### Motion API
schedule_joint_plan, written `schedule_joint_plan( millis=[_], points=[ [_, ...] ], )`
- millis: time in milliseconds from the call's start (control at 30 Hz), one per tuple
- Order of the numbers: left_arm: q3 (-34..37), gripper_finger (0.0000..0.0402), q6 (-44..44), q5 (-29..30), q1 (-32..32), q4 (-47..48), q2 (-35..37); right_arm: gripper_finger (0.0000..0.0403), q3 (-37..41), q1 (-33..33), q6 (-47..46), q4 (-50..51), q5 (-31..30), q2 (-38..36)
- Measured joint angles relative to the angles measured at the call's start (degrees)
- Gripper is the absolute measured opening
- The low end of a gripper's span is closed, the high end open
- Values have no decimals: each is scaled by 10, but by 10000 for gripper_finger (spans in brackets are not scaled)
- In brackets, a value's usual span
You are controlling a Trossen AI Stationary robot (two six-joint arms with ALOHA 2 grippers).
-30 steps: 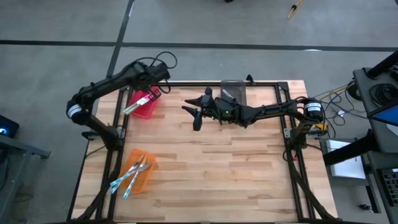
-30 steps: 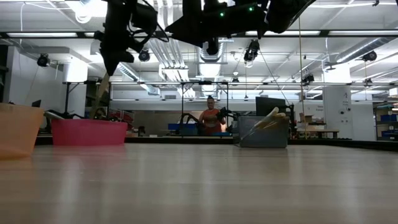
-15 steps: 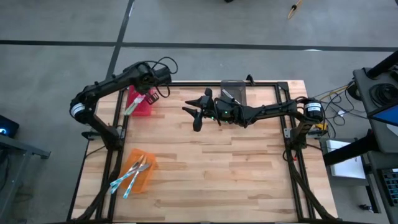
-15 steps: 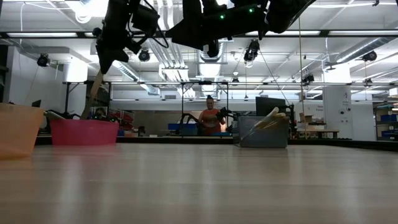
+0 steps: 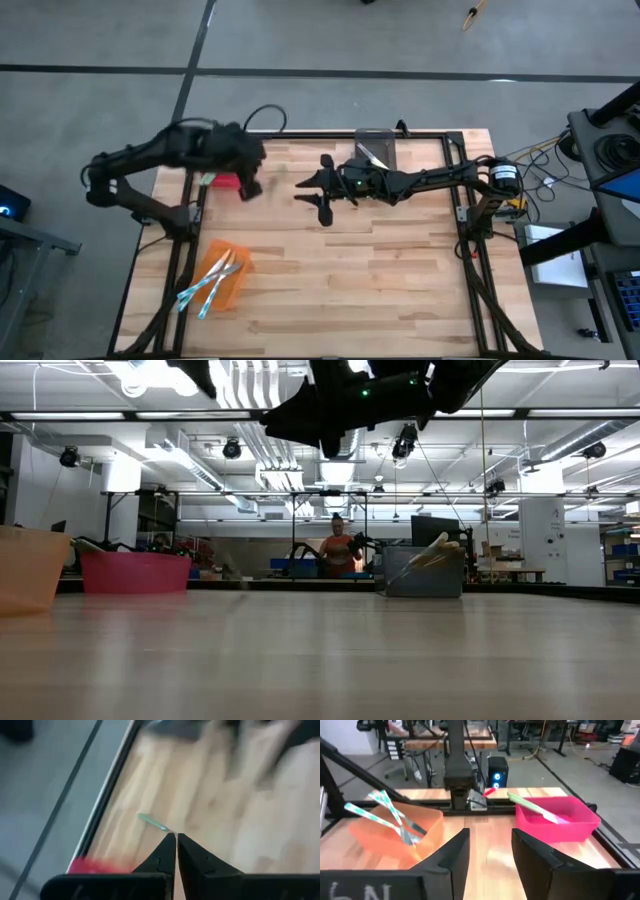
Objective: Sort silverware by color (type)
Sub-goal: Put the green knife into the red bin
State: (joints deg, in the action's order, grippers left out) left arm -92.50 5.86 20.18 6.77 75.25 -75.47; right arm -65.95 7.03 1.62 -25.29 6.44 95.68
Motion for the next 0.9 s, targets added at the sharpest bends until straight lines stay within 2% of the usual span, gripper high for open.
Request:
schedule_joint_plan(
  millis=[200,333,467,667,800,900],
  points=[
    [3,0,71,46,-110,-2,15,175,0,0,3,63,-10,-4],
    [12,0,135,73,-166,0,11,195,0,1,-15,200,-10,-18],
    [37,0,159,100,-219,-15,-9,200,2,1,2,311,-10,-19],
    [127,0,127,121,-277,-152,-13,201,0,-3,10,352,-40,-19],
    [201,0,94,104,-279,-244,5,201,-13,-9,35,388,-75,-19],
    [266,0,64,101,-279,-311,26,201,-8,-12,68,392,-59,-19]
  ],
)
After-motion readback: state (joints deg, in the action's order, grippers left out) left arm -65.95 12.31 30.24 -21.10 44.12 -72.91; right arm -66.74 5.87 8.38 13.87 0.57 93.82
